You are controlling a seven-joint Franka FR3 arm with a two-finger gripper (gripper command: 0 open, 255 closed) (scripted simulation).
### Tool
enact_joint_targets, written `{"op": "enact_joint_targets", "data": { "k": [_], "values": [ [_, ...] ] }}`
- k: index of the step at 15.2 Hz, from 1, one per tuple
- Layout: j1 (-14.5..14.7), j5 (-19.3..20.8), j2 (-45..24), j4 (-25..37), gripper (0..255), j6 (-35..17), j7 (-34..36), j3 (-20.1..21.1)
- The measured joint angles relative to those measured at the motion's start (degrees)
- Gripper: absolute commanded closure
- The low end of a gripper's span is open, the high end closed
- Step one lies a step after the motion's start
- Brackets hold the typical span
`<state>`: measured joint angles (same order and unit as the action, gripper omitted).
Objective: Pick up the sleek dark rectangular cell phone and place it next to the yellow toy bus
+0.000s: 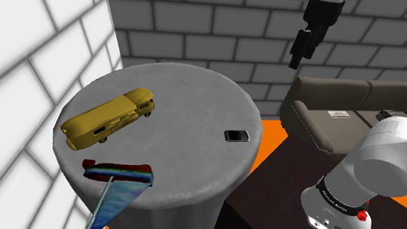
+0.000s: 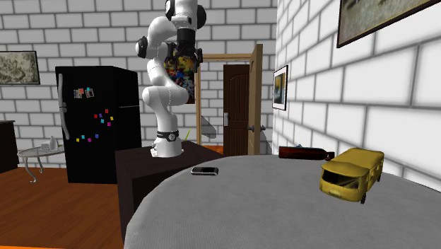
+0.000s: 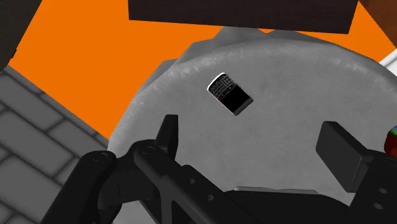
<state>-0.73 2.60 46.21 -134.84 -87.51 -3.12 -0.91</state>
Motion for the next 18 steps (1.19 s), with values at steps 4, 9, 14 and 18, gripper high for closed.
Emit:
{"op": "enact_joint_targets", "data": {
  "k": [4, 9, 14, 18],
  "values": [
    [0.62, 0.56, -0.52, -3.54, 0, -4.13, -2.4, -1.04],
    [1.96, 1.83, -1.47, -12.17, 0, -14.04, -7.86, -3.38],
    [3.29, 3.17, -6.07, -18.47, 0, -25.19, -13.58, -6.02],
    [4.38, 4.14, -12.03, -22.73, 0, -35.64, -18.24, -8.31]
  ]
}}
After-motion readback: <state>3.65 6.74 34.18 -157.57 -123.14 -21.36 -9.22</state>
